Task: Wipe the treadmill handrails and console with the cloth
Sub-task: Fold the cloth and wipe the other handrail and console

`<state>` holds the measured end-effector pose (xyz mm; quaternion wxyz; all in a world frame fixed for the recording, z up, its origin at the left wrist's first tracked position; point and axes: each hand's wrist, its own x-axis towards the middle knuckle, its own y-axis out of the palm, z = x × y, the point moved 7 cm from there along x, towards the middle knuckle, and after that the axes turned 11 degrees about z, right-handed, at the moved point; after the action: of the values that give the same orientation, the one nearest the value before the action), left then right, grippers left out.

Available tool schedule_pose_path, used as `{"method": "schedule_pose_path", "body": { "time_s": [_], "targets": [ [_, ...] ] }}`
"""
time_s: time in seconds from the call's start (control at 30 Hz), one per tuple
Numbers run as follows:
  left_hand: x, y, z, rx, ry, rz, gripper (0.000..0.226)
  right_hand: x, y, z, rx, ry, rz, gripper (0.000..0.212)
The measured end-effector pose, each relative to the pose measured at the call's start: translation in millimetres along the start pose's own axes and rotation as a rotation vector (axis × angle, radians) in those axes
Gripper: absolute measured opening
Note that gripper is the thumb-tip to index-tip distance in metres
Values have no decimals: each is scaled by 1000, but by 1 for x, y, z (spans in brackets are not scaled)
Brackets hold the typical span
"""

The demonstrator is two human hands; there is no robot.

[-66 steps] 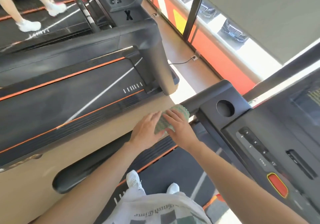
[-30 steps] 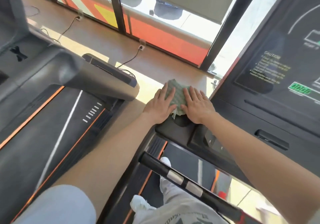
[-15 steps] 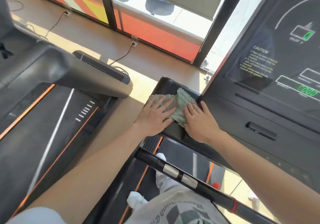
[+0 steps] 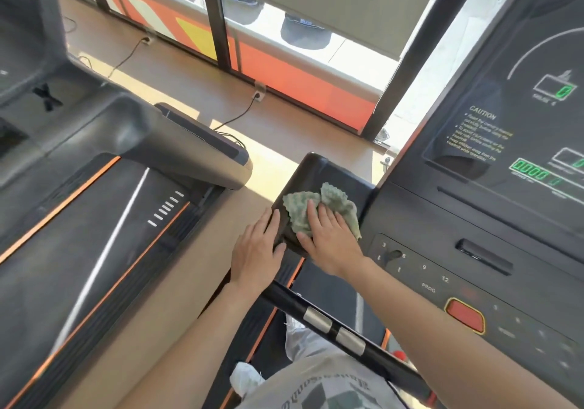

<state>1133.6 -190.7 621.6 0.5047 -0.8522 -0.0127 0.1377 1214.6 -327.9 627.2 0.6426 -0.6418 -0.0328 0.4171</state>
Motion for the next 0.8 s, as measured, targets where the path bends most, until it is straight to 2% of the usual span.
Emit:
{"method": "schedule_pose_path", "body": {
  "time_s": [0.13, 0.23, 0.37, 0.5, 0.67, 0.8],
  "targets": [
    [3, -5, 4, -52, -36, 19, 70, 2, -2, -7, -51, 29, -24, 83],
    [1, -8, 5, -58, -32, 27, 70, -7, 1, -8, -99, -27, 1, 84],
    [0, -10, 5, -70, -35, 42, 69, -32, 6, -16, -213, -136, 5, 76],
    [-1, -11, 8, -69, -44, 49, 68, -44, -4, -40, -378, -133, -82, 69],
    [-3, -12, 7, -95, -61, 27, 66, -28, -13, -59, -369, -3, 50, 76],
    [-5, -13, 6, -98, -72, 9, 65, -5, -15, -47, -322, -21, 72, 71]
  ]
}}
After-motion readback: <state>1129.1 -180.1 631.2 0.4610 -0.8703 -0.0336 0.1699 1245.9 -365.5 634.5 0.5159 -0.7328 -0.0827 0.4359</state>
